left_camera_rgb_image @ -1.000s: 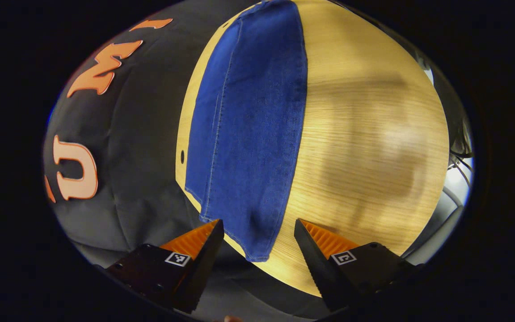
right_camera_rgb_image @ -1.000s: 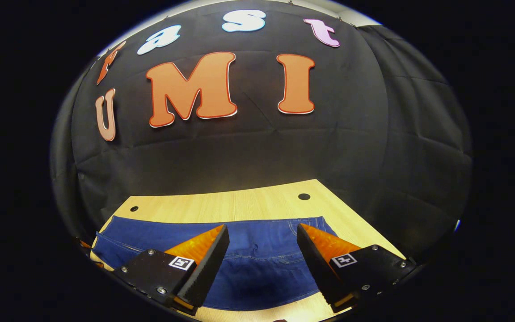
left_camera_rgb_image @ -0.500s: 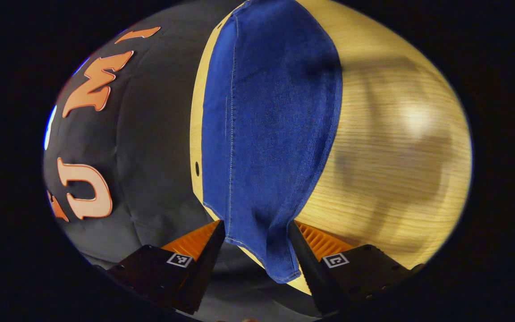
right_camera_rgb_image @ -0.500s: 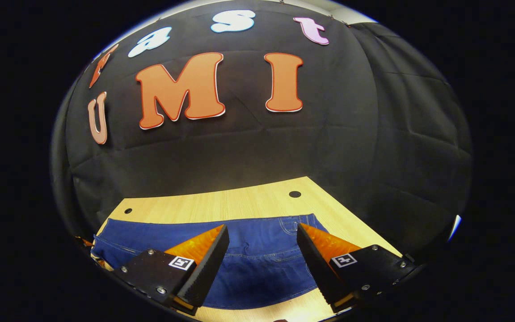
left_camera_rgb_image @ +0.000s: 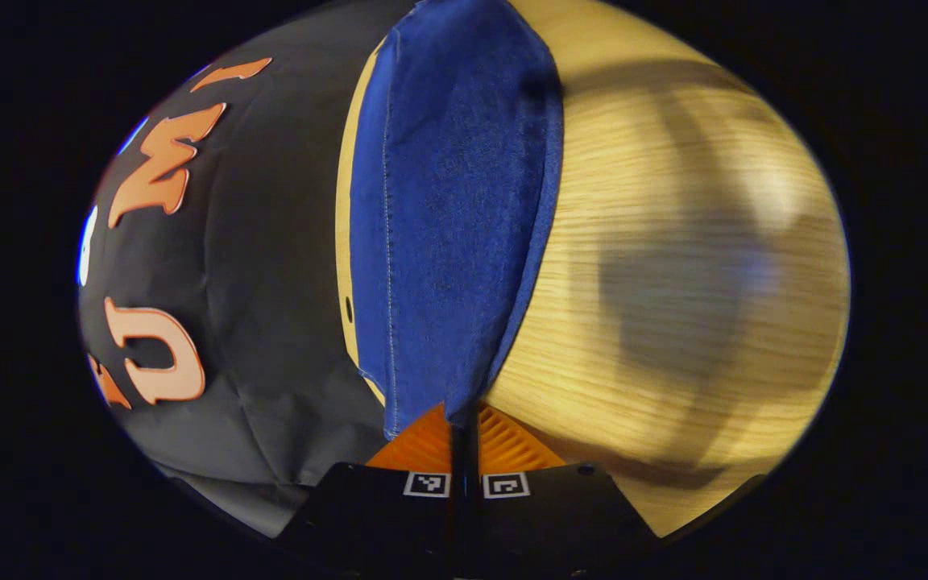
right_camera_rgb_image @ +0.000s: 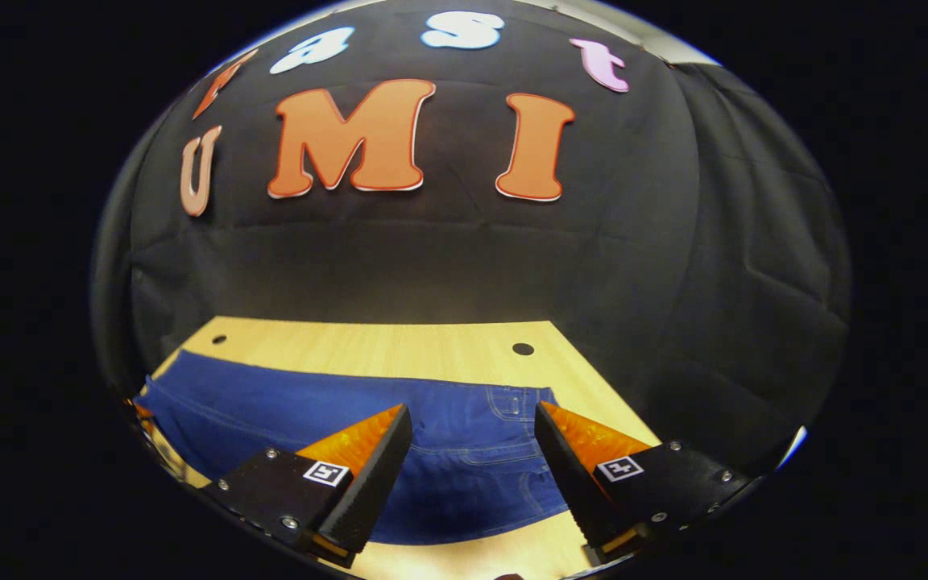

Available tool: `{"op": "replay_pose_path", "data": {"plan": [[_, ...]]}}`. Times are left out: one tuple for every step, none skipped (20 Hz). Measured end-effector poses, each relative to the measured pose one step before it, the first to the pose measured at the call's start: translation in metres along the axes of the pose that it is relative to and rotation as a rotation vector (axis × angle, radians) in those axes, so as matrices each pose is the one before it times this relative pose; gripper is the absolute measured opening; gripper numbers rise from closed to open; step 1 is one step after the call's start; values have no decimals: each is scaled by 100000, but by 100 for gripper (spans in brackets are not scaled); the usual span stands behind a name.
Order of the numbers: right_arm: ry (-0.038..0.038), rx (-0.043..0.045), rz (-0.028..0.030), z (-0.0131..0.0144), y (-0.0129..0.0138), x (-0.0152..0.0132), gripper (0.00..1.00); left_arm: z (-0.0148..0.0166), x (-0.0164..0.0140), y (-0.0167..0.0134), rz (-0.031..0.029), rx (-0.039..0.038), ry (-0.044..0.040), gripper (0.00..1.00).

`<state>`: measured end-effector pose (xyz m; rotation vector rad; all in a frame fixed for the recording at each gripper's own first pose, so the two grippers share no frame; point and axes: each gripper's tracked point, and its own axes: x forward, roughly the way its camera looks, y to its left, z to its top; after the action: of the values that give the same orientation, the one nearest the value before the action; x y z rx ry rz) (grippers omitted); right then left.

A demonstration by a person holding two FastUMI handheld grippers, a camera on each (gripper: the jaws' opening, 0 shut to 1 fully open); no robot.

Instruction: Grasp the waist and the cuffs of the jeans and fold them to make the two legs overlap; first hold the waist and fold one-third of the jeans toward the cuffs, then hold the cuffs and fold the remaining one-third in the same direction to finish folding.

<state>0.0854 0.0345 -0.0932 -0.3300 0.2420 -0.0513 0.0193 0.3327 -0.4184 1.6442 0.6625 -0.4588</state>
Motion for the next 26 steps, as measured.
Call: {"op": "replay_pose_path", "data": {"plan": [[187, -6084, -646, -479, -1207, -21, 96, -486, -8, -219, -1812, -3348, 889, 1], [975, -6336, -2521, -825, -1302, 105, 96, -275, 10, -2, -1381, -1916, 535, 1], [1671, -6526, -1920, -892, -1288, 166, 97, 6, -297, 229, 74, -410, 407, 1], [815, -7609, -1673, -1151, -1062, 265, 97, 103, -44, 255, 811, 999, 704, 1], [844, -9876, -1571, -1046, -966, 43, 98, 220, -236, -40, 584, 852, 268, 1], [818, -10537, -732, -1152, -703, 164, 97, 127, -56, 62, 66, -137, 347, 2], [969, -10083, 441, -1455, -171, -248, 97, -128, -52, -33, -404, -625, 298, 1], [911, -8766, 1390, -1194, 226, 52, 97, 66, 51, -66, -352, -240, 482, 1], [223, -8252, 1193, -970, 440, 182, 97, -5, -7, 190, 162, 623, 382, 1], [-601, -10232, 1360, -984, 879, -200, 97, 165, 65, 108, 97, 1042, 382, 2], [-758, -12891, 1447, -770, 883, -151, 96, 70, 262, 29, -428, 997, 151, 2], [-2504, -13278, 1496, -487, 970, -231, 97, 246, 200, 58, -93, 1007, 121, 1], [-2150, -10593, 2350, -187, 1322, 62, 97, 67, 490, 87, -254, 894, 177, 1], [-2884, -7883, 4035, 114, 1896, -361, 97, 127, 418, 106, -198, 767, 285, 1], [-3723, -6493, 3149, 324, 1312, 436, 97, -81, 153, 104, -158, 554, 263, 1], [108, -3565, 2546, -357, 1092, 705, 97, 19, 119, -25, -174, 423, 345, 1], [95, -215, 3338, -660, 1024, 609, 96, 38, -5, -66, -154, 391, 287, 1], [1530, 1074, 1677, -1048, 551, 1008, 97, 186, -34, -63, -163, 327, 224, 1], [1229, 977, 1728, -659, 259, 756, 96, -130, 5, 6, -142, 210, 69, 1], [343, -446, 1053, -307, -15, 881, 96, 14, 71, 37, -125, 187, 23, 1], [-701, -2436, 1075, 103, 126, 453, 97, -103, 58, 49, -65, 293, 33, 1], [-416, -3119, 942, 47, 140, 430, 97, 153, -8, -42, 10, 361, -19, 1], [-213, -3155, 1146, -29, 325, 346, 96, -41, -115, 28, -9, 323, 156, 0], [-443, -2619, 1153, 106, 422, 298, 97, 65, 140, -37, -19, 127, 117, 1], [-523, -1850, 1373, 99, 527, 425, 97, -92, -38, -13, -65, 94, 75, 1], [-689, -2060, -654, 61, -73, 318, 97, 19, -116, -8, -106, 161, 274, 1]]}}
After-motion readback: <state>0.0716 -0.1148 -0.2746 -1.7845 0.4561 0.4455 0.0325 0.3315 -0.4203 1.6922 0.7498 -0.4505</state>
